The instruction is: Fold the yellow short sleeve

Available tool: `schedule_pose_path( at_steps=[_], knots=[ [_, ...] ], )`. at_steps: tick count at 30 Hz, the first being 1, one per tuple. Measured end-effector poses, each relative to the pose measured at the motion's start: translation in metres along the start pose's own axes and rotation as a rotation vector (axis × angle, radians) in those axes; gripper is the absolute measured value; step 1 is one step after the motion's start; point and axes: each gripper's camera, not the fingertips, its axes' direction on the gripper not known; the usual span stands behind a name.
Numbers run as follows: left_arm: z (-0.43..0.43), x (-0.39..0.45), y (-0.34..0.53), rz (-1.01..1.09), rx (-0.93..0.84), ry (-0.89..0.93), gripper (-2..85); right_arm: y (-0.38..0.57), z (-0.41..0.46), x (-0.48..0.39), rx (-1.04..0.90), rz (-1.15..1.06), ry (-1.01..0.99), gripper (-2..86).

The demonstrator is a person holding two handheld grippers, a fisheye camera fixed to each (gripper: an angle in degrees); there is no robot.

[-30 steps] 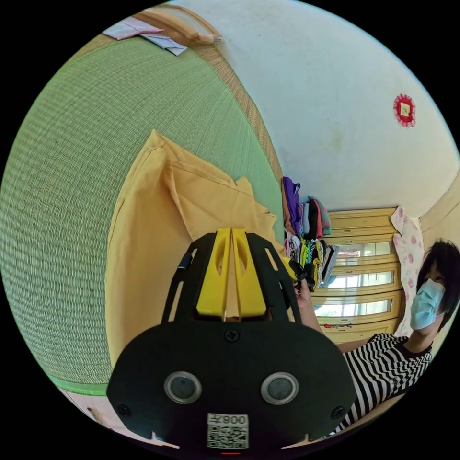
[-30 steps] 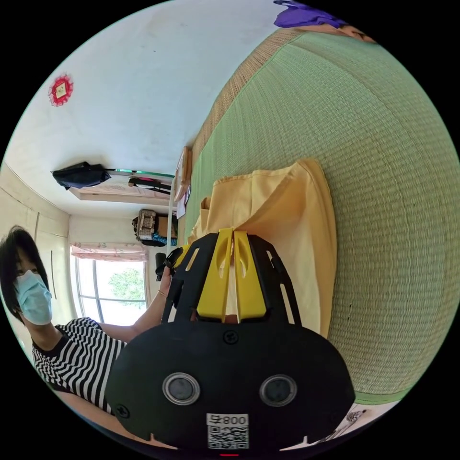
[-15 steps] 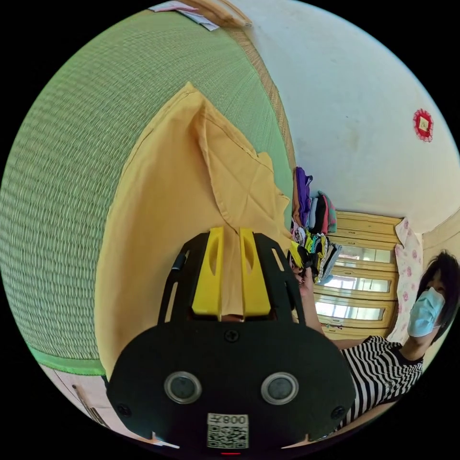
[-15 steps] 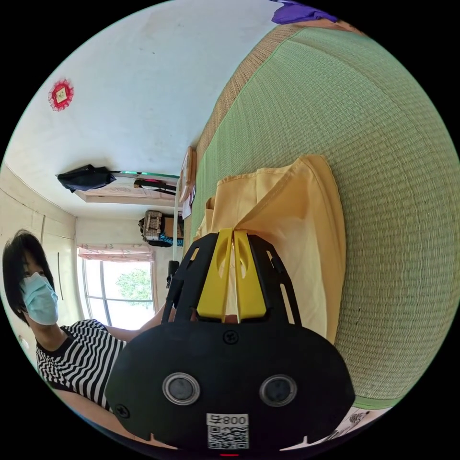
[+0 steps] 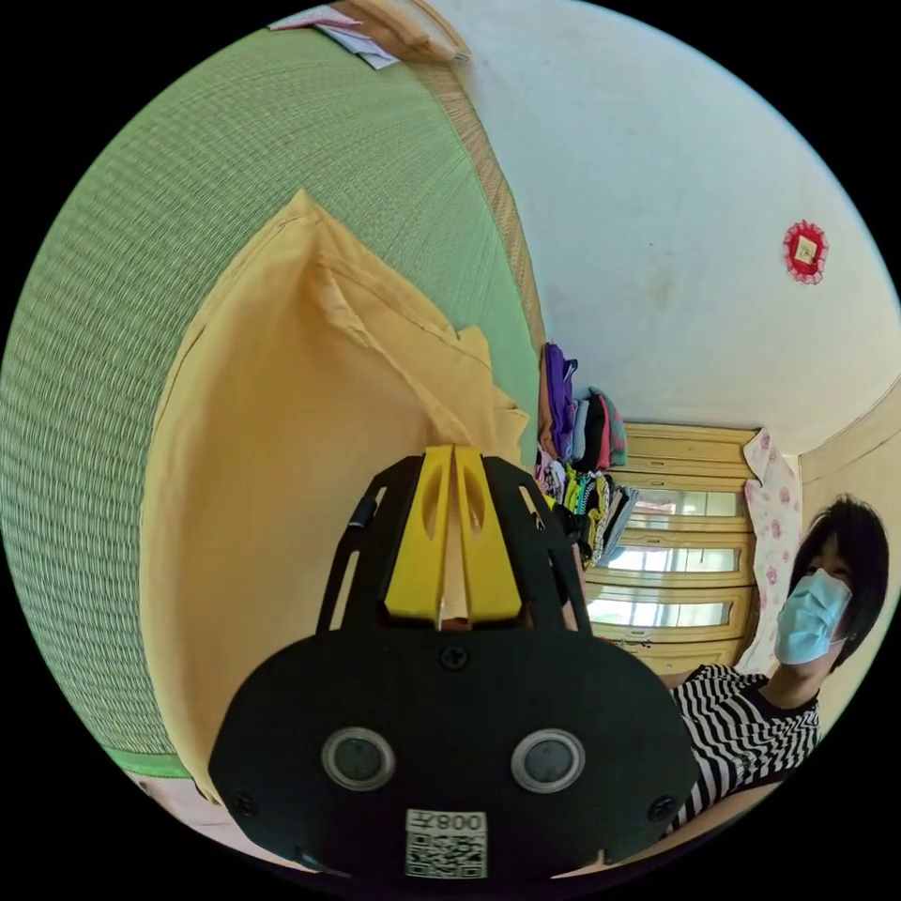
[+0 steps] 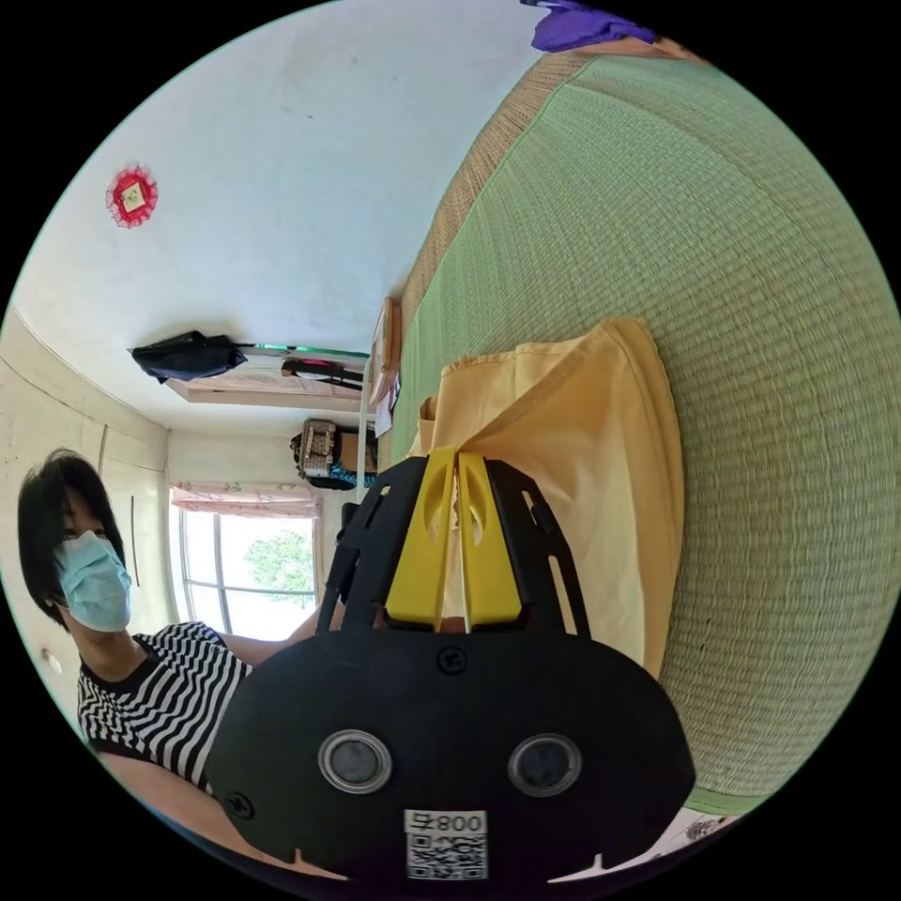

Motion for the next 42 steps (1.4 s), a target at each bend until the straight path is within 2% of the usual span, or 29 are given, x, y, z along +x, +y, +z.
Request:
schedule_pose_path(
  at_steps=[9,14,18,24,31,42],
  knots=[
    [-0.001,0.015,-0.054,0.064,0.069,0.044,0.7,-0.036,0.001,0.021,0.016,0.013,-0.041,0.1],
    [0.013,0.022,-0.046,0.113,-0.043,-0.011,3.1,-0.047,0.007,0.028,0.0,0.008,-0.063,0.1],
    [0.02,0.001,-0.015,0.044,-0.115,-0.068,5.6,-0.042,0.009,0.043,-0.001,0.029,-0.096,0.2],
    [0.014,-0.031,0.0,-0.079,-0.055,-0.012,6.1,-0.035,0.006,0.055,-0.001,0.045,-0.107,0.1],
    [0.016,-0.028,-0.018,-0.078,-0.034,-0.018,1.8,-0.037,-0.006,0.058,0.014,0.044,-0.115,0.1],
    [-0.008,0.01,-0.064,0.016,0.098,0.13,0.8,-0.055,-0.029,0.06,0.019,0.057,-0.112,0.4]
  ],
)
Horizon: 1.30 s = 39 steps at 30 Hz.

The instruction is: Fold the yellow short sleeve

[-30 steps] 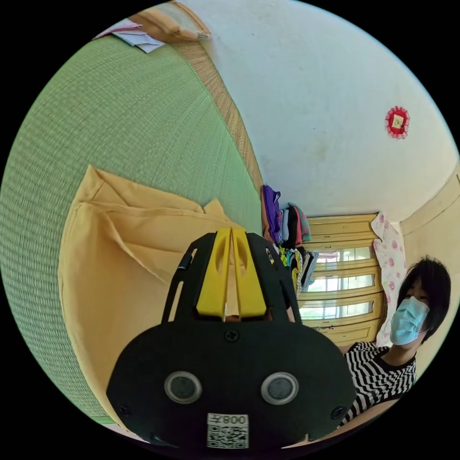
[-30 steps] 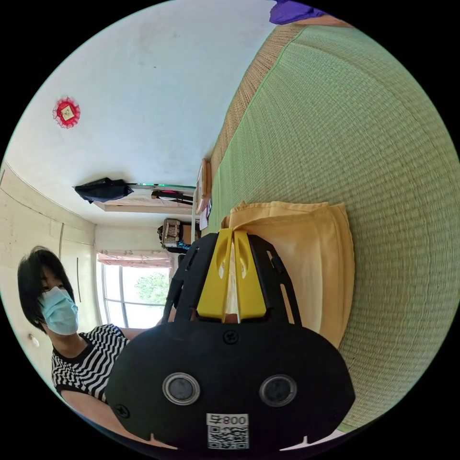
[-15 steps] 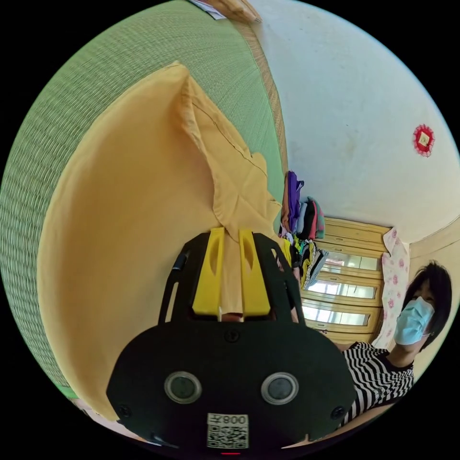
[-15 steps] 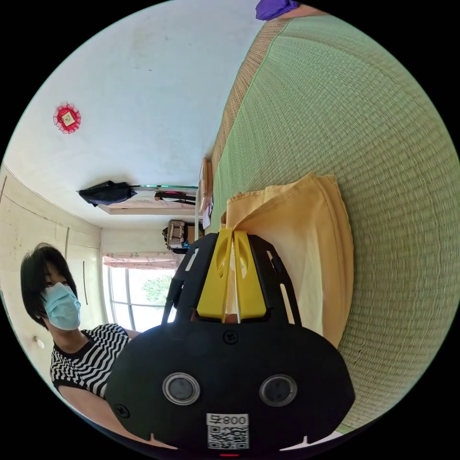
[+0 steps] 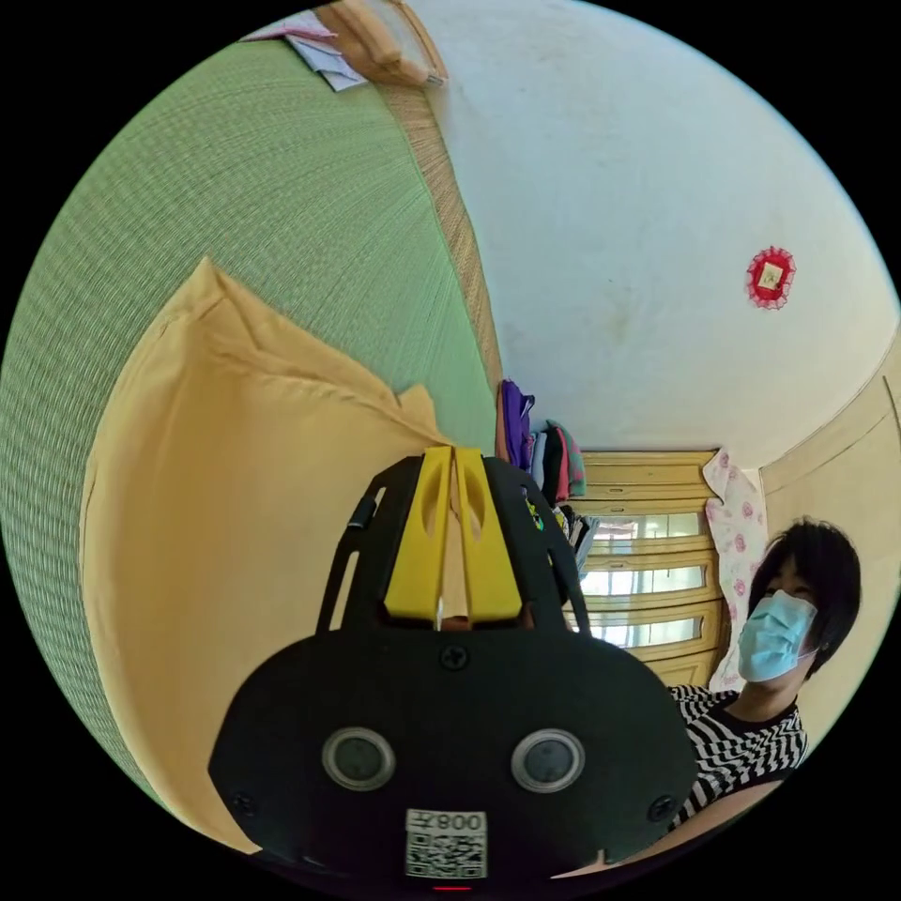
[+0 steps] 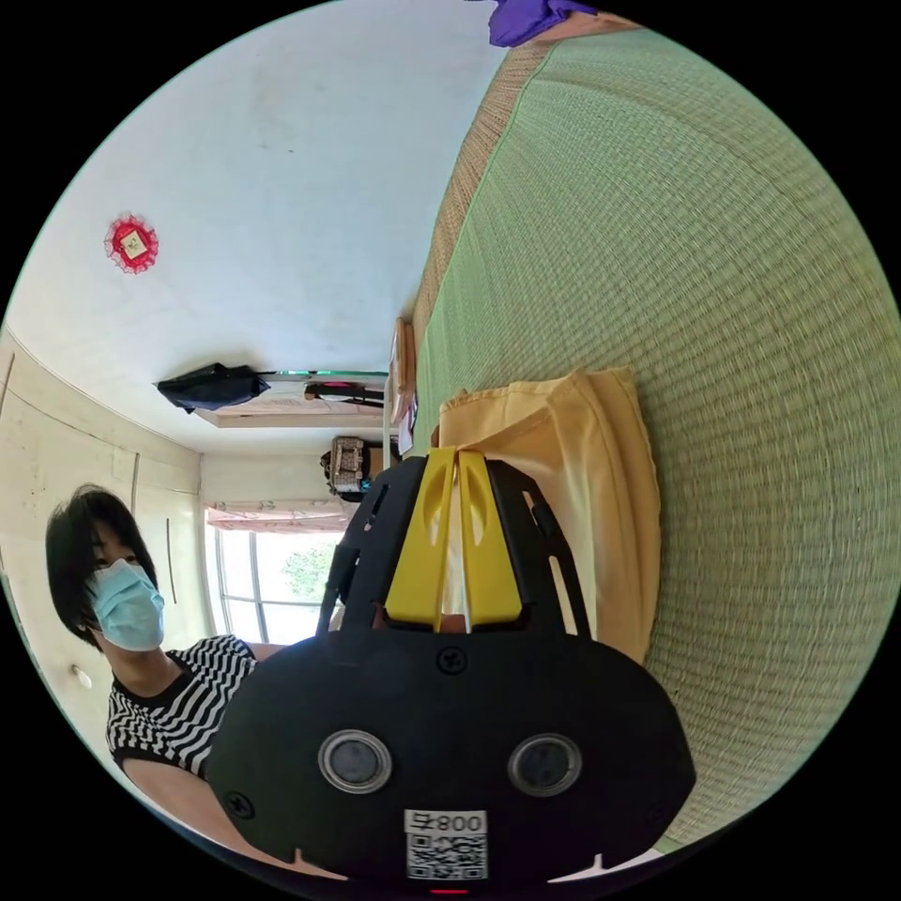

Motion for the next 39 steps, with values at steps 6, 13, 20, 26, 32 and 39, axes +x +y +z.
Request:
schedule_pose_path(
  at_steps=[6,13,20,26,32,39],
  knots=[
    [0.019,-0.001,-0.032,-0.033,-0.017,-0.045,2.5,-0.018,-0.004,0.003,-0.02,0.047,-0.002,1.5],
    [0.021,0.013,-0.035,-0.02,0.011,-0.027,5.4,-0.028,-0.015,-0.016,-0.022,0.032,-0.018,2.3],
    [0.021,0.059,-0.016,0.101,-0.025,-0.13,3.2,-0.023,-0.007,-0.068,-0.048,-0.056,0.077,1.3],
    [0.04,0.08,-0.016,0.114,-0.077,-0.368,1.1,-0.038,0.034,-0.116,-0.129,-0.157,0.369,0.3],
    [0.056,0.113,-0.014,0.146,-0.089,-0.422,0.4,-0.045,0.052,-0.139,-0.164,-0.179,0.497,0.2],
    [0.033,0.165,0.017,0.204,-0.031,-0.495,0.4,-0.022,0.044,-0.188,-0.162,-0.259,0.536,0.2]
  ],
)
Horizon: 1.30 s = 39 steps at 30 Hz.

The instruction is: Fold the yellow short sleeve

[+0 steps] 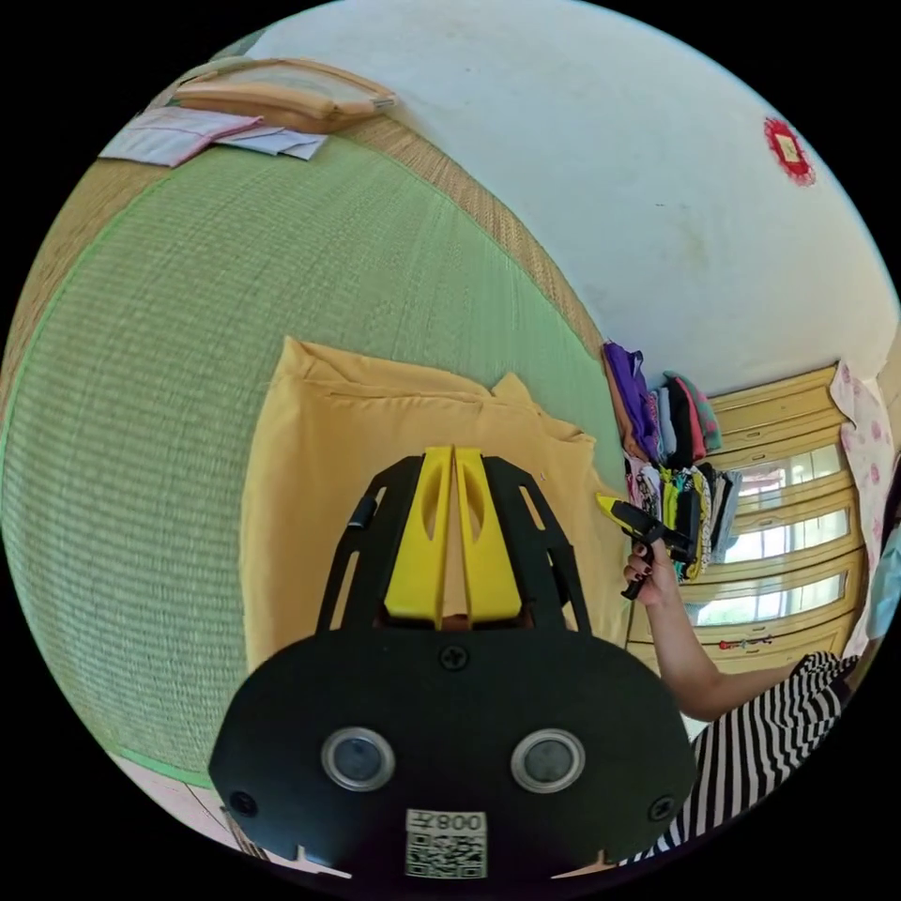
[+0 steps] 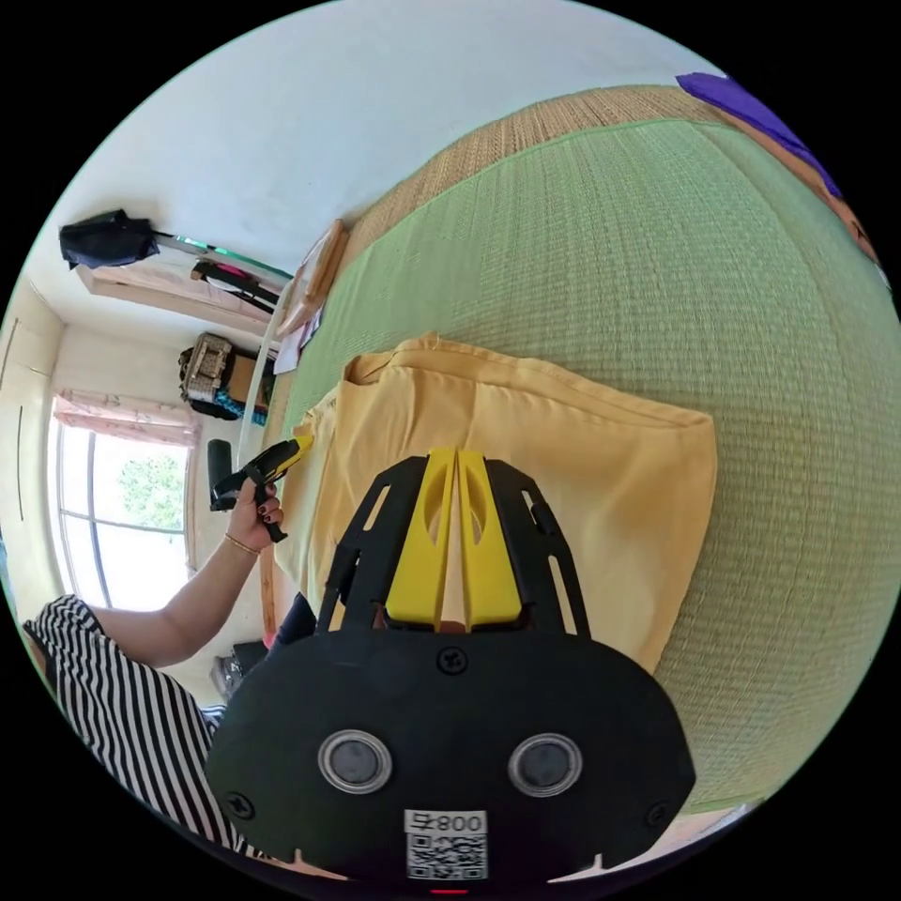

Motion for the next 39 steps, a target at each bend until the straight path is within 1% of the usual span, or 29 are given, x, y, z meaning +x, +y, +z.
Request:
schedule_pose_path(
  at_steps=[2,5,7,9,12,14,15,16,18,19,20,22,25,28,30,33,36,39],
  knots=[
    [-0.001,-0.001,0.005,-0.054,-0.048,-0.036,0.4,0.001,0.007,-0.002,-0.044,0.015,0.024,0.2],
    [-0.012,0.014,0.011,-0.085,-0.024,0.002,0.4,0.004,0.004,-0.007,-0.048,0.039,-0.011,0.1],
    [-0.024,0.038,0.016,-0.044,-0.01,0.001,0.3,0.008,-0.009,-0.022,-0.021,0.01,-0.009,0.1],
    [-0.034,0.066,0.025,0.015,-0.017,-0.023,0.3,0.024,-0.026,-0.046,-0.014,-0.045,0.055,0.1],
    [-0.038,0.119,0.052,0.14,-0.076,-0.118,0.3,0.06,-0.041,-0.077,-0.027,-0.114,0.152,0.1],
    [-0.026,0.16,0.075,0.261,-0.157,-0.274,0.4,0.084,-0.037,-0.091,-0.06,-0.14,0.236,0.1],
    [-0.019,0.169,0.081,0.289,-0.186,-0.322,0.4,0.098,-0.03,-0.098,-0.092,-0.152,0.298,0.1],
    [-0.004,0.183,0.091,0.324,-0.248,-0.408,0.4,0.103,-0.025,-0.099,-0.109,-0.152,0.327,0.1],
    [0.003,0.204,0.103,0.399,-0.218,-0.476,0.4,0.12,-0.003,-0.102,-0.181,-0.153,0.411,0.1],
    [0.005,0.215,0.108,0.399,-0.193,-0.499,0.4,0.123,0.001,-0.102,-0.183,-0.155,0.424,0.1],
    [0.006,0.224,0.11,0.388,-0.172,-0.505,0.3,0.129,-0.001,-0.106,-0.138,-0.171,0.434,0.0],
    [0.007,0.236,0.111,0.39,-0.154,-0.514,0.3,0.131,0.001,-0.107,-0.136,-0.164,0.458,0.0],
    [0.004,0.25,0.104,0.341,-0.177,-0.476,0.3,0.132,-0.001,-0.103,-0.146,-0.146,0.442,0.1],
    [-0.01,0.265,0.096,0.288,-0.193,-0.383,0.3,0.135,-0.018,-0.088,-0.156,-0.083,0.317,0.6],
    [-0.02,0.284,0.099,0.311,-0.166,-0.342,0.3,0.156,-0.055,-0.079,-0.045,-0.063,0.272,1.2],
    [-0.022,0.322,0.112,0.386,-0.179,-0.27,0.3,0.196,-0.098,-0.05,0.054,0.012,0.279,3.3],
    [-0.005,0.357,0.13,0.432,-0.258,-0.182,0.4,0.243,-0.12,-0.005,0.085,0.124,0.26,5.9],
    [0.023,0.393,0.148,0.465,-0.348,-0.088,0.5,0.28,-0.12,0.033,0.082,0.209,0.202,6.9]
  ],
)
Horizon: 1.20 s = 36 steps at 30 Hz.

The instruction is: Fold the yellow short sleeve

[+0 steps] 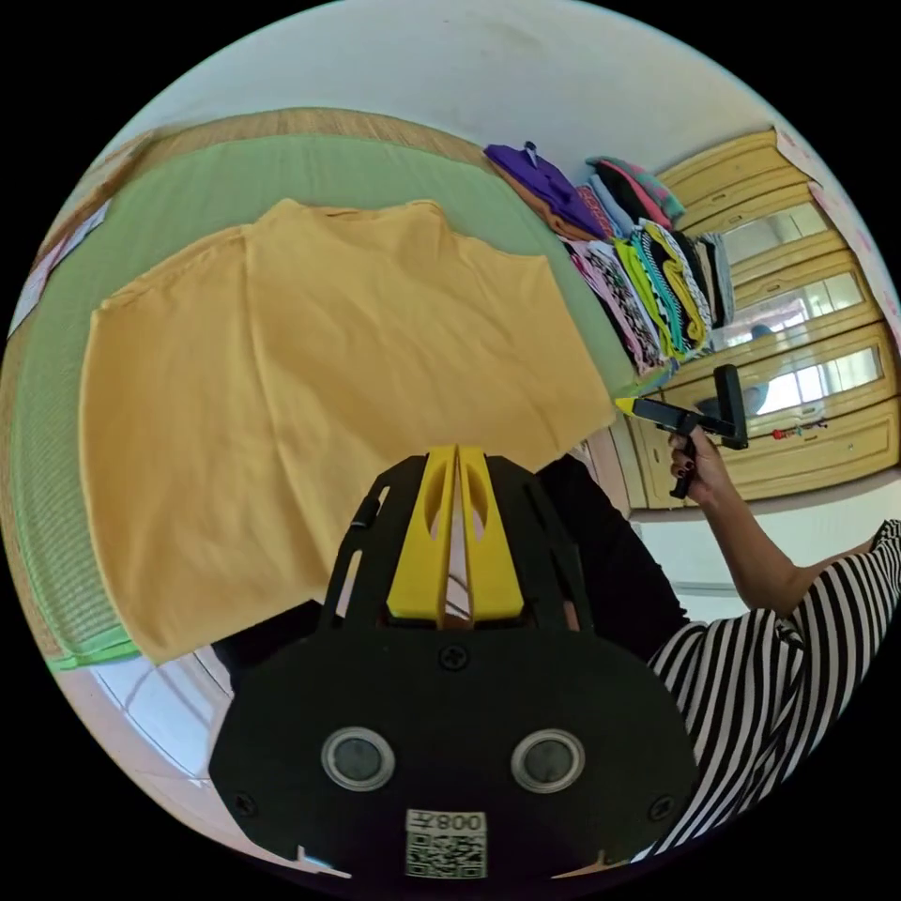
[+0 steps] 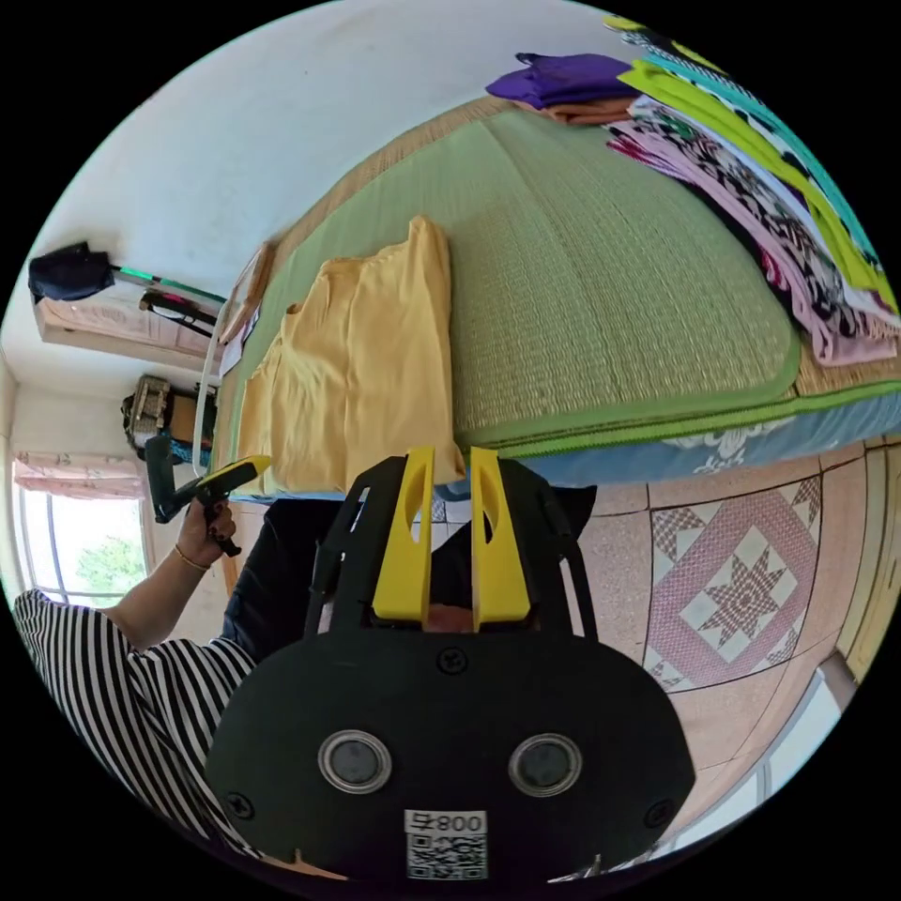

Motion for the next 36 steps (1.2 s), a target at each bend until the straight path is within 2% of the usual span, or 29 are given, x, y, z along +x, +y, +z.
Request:
schedule_pose_path(
  at_steps=[5,13,25,29,36],
  knots=[
    [0.033,0.082,-0.032,0.14,-0.074,0.107,0.7,0.021,0.021,0.034,-0.013,0.038,-0.048,7.2],
    [0.064,0.2,-0.068,0.383,-0.179,0.084,2.1,0.033,0.044,0.076,-0.011,0.042,-0.095,3.9],
    [0.093,0.366,-0.083,0.758,-0.185,-0.23,6.4,0.043,0.041,0.106,0.05,-0.071,-0.347,0.6],
    [0.089,0.386,-0.08,0.775,-0.158,-0.318,2.7,0.041,0.05,0.111,0.044,-0.104,-0.373,0.7],
    [0.051,0.366,-0.083,0.607,-0.088,-0.223,1.1,0.021,0.063,0.165,0.069,-0.024,-0.405,3.9]
  ],
)
